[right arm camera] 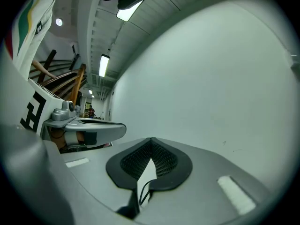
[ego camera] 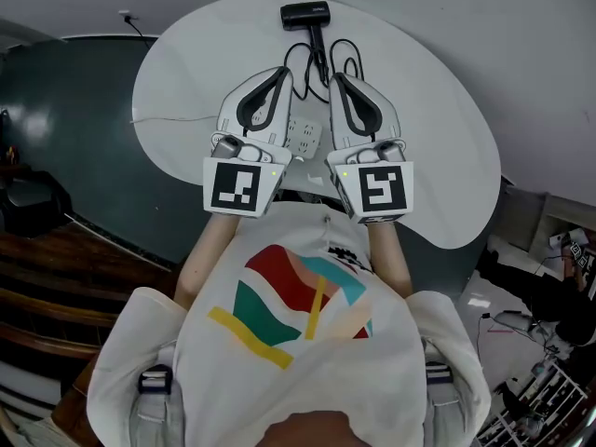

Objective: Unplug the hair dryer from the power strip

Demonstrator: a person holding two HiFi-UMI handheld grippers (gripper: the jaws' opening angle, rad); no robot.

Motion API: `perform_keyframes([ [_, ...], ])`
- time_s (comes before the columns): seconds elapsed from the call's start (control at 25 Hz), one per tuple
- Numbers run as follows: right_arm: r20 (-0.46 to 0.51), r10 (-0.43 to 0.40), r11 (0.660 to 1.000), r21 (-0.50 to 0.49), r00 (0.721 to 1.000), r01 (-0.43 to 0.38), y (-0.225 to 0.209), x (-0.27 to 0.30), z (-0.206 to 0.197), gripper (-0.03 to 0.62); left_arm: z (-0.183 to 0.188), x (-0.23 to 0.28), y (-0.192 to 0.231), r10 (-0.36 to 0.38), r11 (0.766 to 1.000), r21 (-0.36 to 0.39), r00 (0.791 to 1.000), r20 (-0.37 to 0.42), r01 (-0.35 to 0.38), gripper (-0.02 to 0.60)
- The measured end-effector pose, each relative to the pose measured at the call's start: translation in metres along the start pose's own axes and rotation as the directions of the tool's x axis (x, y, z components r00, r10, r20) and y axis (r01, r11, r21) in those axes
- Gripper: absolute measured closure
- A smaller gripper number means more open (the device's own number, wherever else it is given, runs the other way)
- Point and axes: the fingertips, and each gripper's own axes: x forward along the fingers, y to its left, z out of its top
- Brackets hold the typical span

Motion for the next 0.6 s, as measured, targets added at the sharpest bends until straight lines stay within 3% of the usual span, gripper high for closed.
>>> perform_keyframes([
  [0.28, 0.009, 0.017, 1.000, 0.011, 1.000, -0.017, 0.014, -0.005, -0.005, 0.582, -0.013, -0.014, 0.007, 0.048, 0.998, -0.030, 0.998, -0.032, -0.048, 0.581],
  [0.6, 0.000, 0.024, 1.000, 0.001, 1.000, -0.024, 0.020, -0.010, -0.008, 0.583, -0.013, -0.023, 0.006, 0.054, 0.998, -0.025, 0.998, -0.031, -0.055, 0.581],
])
